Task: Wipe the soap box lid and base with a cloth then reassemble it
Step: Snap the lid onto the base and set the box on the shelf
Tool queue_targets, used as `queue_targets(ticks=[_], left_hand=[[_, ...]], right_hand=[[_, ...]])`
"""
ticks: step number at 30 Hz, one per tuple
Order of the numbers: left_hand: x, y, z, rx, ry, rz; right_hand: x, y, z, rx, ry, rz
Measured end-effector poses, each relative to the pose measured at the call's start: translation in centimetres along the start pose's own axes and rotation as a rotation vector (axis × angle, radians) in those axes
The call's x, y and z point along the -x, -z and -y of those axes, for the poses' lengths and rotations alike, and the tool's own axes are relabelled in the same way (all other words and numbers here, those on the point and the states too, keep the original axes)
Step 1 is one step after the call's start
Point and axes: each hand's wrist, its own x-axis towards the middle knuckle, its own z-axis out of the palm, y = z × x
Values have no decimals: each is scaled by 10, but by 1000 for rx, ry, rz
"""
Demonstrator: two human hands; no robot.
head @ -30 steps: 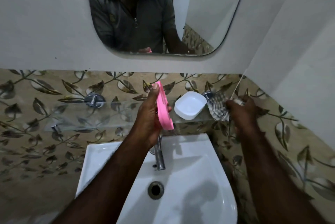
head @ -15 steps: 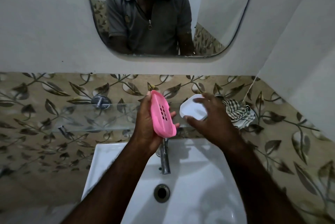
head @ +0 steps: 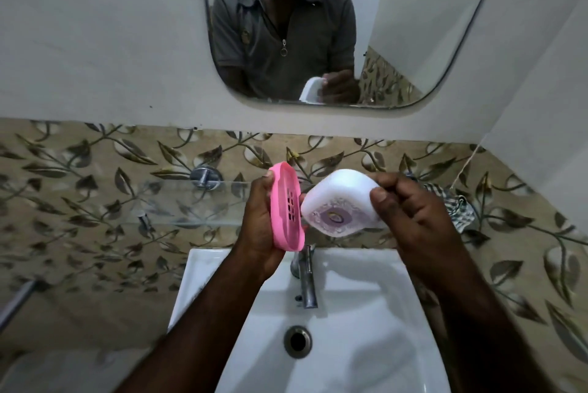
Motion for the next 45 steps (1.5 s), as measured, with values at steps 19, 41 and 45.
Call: queue_targets(ticks=[19,41,45], left_hand=[[27,5,-6,-610,-431,-347],[53,-23,40,-85,-70,-121],[52,-19,34,-21,-132,-102]], right_hand=[[-16,-17,-10,-716,-557,-57],[7,-87,-19,79,-203,-361],[17,-100,-15,5,-211,-217]])
